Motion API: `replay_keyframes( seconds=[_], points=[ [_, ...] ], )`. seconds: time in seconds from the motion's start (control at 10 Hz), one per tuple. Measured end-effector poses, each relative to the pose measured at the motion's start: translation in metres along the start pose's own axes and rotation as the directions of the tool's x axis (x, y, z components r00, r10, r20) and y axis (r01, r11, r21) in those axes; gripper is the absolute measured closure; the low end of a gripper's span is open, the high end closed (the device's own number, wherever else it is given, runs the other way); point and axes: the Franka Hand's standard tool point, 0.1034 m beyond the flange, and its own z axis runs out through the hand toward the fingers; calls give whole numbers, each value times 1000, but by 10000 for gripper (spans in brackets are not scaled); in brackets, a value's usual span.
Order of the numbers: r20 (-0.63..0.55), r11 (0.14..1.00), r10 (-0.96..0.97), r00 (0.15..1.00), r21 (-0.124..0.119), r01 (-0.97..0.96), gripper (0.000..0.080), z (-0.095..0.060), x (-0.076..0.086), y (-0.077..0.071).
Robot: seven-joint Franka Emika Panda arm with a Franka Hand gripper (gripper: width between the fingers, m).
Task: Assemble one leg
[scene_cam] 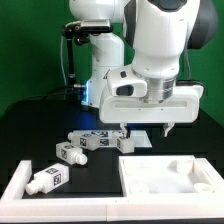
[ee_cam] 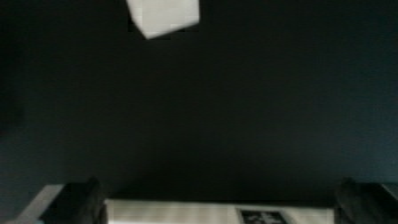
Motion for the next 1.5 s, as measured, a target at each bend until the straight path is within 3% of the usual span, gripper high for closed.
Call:
replay_keyframes(
  seconds=[0.4, 0.5, 0.8, 0.9, 1.2, 1.3, 1.4, 1.5],
  points=[
    [8, 980, -197, 980, 2, 197, 150, 2, 0, 3],
    [30, 971, -238, 971, 6, 237, 150, 8, -6, 5],
    [125, 969, -240, 963, -26, 245, 150, 29, -30, 11],
    [122, 971, -234, 964, -22, 239, 150, 31, -30, 11],
    [279, 971, -227, 933, -3, 238, 150, 33, -37, 10],
    [322, 974, -209, 923, -10, 224, 150, 35, -35, 10],
    [421, 983, -118, 899, -76, 164, 150, 43, -45, 16],
    [465, 986, -66, 883, -104, 128, 150, 55, -46, 16]
  ],
)
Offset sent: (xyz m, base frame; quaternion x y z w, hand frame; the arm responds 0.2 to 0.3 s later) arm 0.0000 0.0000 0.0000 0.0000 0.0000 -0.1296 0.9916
